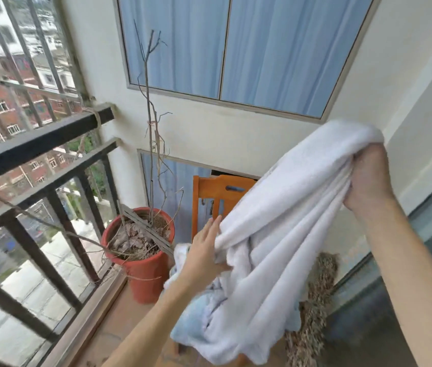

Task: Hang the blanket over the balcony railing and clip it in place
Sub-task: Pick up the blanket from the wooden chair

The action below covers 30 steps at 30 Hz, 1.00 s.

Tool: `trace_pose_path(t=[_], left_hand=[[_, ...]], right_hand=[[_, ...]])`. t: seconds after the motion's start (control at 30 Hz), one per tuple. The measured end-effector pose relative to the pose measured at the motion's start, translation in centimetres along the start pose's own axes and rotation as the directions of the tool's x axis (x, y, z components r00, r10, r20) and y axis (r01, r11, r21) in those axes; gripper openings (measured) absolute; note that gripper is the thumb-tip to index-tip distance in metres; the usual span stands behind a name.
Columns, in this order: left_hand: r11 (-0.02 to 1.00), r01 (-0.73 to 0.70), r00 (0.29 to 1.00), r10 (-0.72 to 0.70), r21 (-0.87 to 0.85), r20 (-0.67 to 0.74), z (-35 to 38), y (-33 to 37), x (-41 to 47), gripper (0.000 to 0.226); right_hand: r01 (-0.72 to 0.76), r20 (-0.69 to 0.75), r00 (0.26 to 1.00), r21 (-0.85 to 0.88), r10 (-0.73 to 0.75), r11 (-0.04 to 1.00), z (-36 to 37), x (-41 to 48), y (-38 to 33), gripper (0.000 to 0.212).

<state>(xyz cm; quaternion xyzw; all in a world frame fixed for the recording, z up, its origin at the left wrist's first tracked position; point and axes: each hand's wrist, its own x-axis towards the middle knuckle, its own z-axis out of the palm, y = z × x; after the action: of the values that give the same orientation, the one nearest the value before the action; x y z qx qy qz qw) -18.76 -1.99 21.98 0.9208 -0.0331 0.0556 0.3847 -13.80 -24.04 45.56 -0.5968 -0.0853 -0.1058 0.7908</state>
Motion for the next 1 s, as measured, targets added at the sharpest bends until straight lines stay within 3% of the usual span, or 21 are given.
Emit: trace_pose_path(t=[0.03,0.13,0.2,0.27,0.37,0.47,0.6,0.7,0.77,0.83,0.87,0.93,0.97,1.0], left_hand=[[1.000,-0.013,1.000,0.013,0.008,-0.006,0.1,1.3,0.2,0.092],[0.998,-0.020,0.999,0.017,-0.053,-0.051,-0.2,4.7,-0.4,0.031],[0.994,-0.028,0.996,0.019,-0.107,-0.084,-0.8,5.7,-1.1,0.010],[0.987,-0.009,0.989,-0.015,-0.159,-0.149,-2.4,6.6,-2.2,0.019],[0.984,0.043,0.961,-0.087,-0.173,-0.261,-5.8,8.7,-4.5,0.006],[0.979,0.092,0.934,-0.147,-0.181,-0.324,-9.3,11.3,-7.4,0.020],[0.912,0.087,0.847,-0.280,-0.400,-0.453,-13.8,15.7,-12.3,0.020],[0.803,-0.022,0.758,-0.375,-0.596,-0.533,-17.5,18.9,-15.1,0.025],[0.746,-0.094,0.679,-0.436,-0.659,-0.591,-20.3,20.1,-16.7,0.017],[0.716,-0.157,0.596,-0.481,-0.680,-0.644,-23.3,21.0,-18.4,0.011],[0.707,-0.183,0.559,-0.497,-0.683,-0.664,-24.6,21.3,-18.9,0.010],[0.718,-0.227,0.503,-0.492,-0.658,-0.711,-27.1,22.0,-20.1,0.011],[0.725,-0.234,0.492,-0.486,-0.647,-0.723,-28.1,22.6,-20.4,0.013],[0.734,-0.229,0.493,-0.479,-0.639,-0.726,-29.0,23.1,-20.7,0.016]], right_hand=[[0.014,0.016,1.000,0.001,-0.014,1.000,-0.2,0.1,-1.2,0.016],[0.033,0.002,0.999,-0.106,-0.033,0.994,-1.2,0.4,-3.7,0.017],[0.027,-0.030,0.999,-0.191,-0.034,0.981,-2.5,0.4,-4.5,0.014],[0.012,-0.058,0.998,-0.220,-0.025,0.975,-4.0,0.3,-4.9,0.013],[-0.035,-0.059,0.998,-0.158,0.026,0.987,-5.0,-0.3,-5.3,0.007],[-0.023,-0.049,0.999,-0.082,0.019,0.996,-3.4,-1.1,-6.4,0.006],[0.102,0.203,0.973,0.038,-0.108,0.994,1.8,-2.6,-8.5,0.012],[0.271,0.469,0.855,-0.040,-0.222,0.962,5.9,-5.6,-9.0,0.008],[0.360,0.756,0.612,-0.004,-0.233,0.933,7.9,-8.7,-8.6,0.020],[0.251,0.934,0.350,-0.024,-0.067,0.968,9.0,-11.9,-6.7,0.037],[0.255,0.954,0.298,-0.122,0.042,0.959,9.3,-13.4,-5.1,0.063],[0.360,0.945,0.304,-0.230,0.119,0.904,10.2,-16.7,-1.0,0.111],[0.339,0.920,0.370,-0.266,0.132,0.902,10.8,-18.5,1.2,0.111],[0.273,0.875,0.468,-0.281,0.128,0.920,11.6,-20.0,2.9,0.093]])
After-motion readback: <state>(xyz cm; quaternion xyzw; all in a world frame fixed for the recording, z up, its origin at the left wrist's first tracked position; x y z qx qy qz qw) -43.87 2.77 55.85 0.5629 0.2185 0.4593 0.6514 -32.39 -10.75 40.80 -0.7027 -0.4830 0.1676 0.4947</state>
